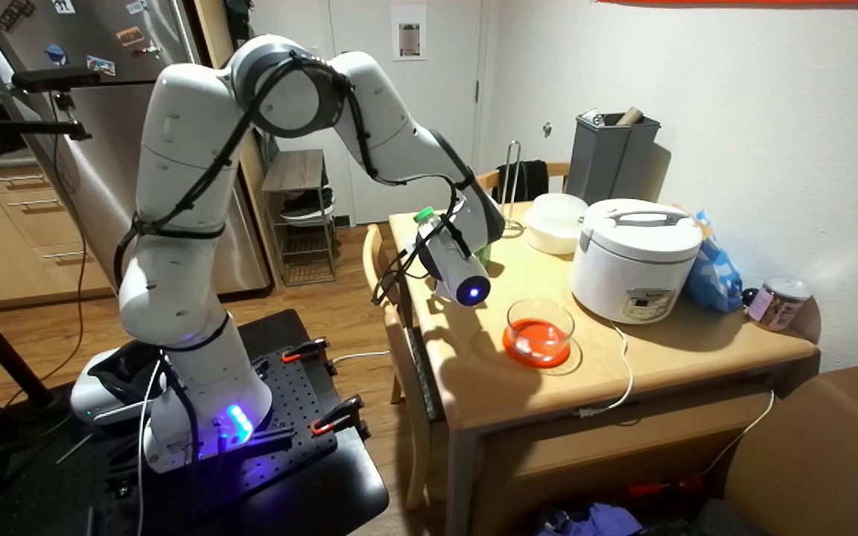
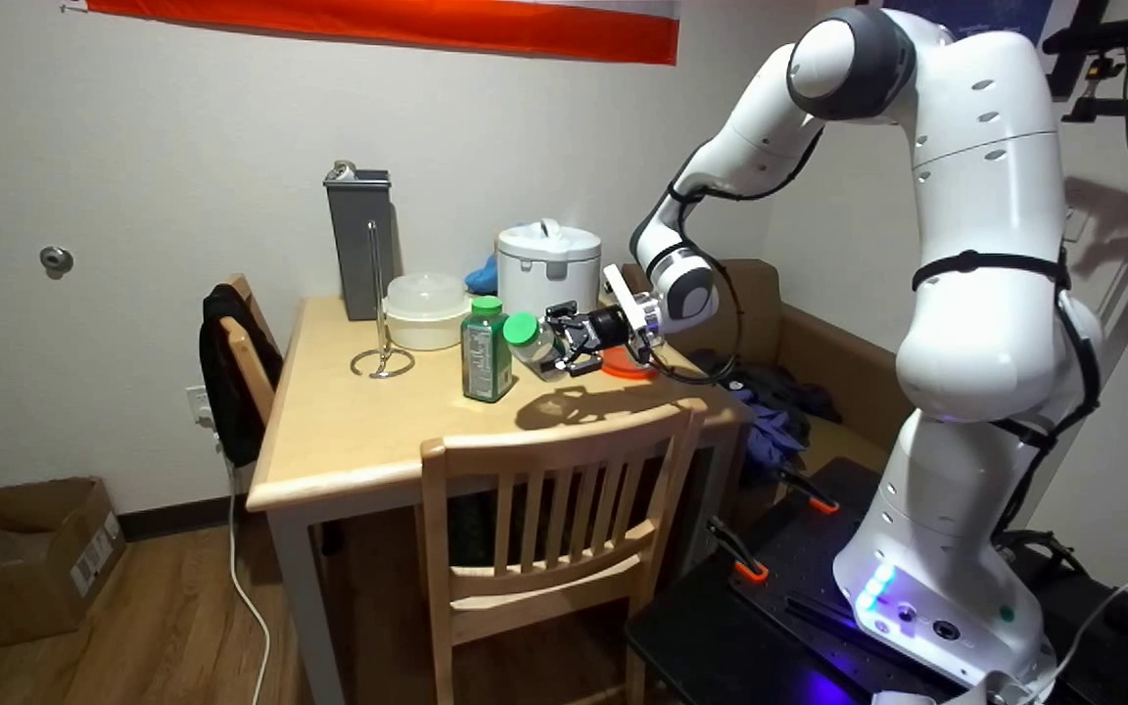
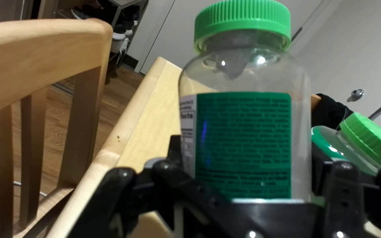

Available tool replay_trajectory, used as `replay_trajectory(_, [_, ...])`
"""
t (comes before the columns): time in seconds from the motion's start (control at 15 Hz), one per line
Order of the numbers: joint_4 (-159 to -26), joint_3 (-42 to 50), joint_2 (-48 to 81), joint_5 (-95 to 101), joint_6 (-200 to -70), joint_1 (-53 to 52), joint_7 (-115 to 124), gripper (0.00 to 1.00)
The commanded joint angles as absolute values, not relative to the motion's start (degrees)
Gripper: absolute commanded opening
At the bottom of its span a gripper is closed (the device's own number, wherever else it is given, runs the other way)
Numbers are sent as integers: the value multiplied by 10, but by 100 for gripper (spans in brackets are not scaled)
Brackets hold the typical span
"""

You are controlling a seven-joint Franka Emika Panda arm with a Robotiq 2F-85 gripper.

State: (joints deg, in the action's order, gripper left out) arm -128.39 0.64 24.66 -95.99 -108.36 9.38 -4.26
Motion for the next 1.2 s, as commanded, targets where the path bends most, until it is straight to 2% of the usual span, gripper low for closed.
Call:
replay_trajectory(0.0, [-1262,28,274,-981,-1022,88,-32,58])
replay_trajectory(1.13, [-1258,54,337,-1020,-980,88,-15,58])
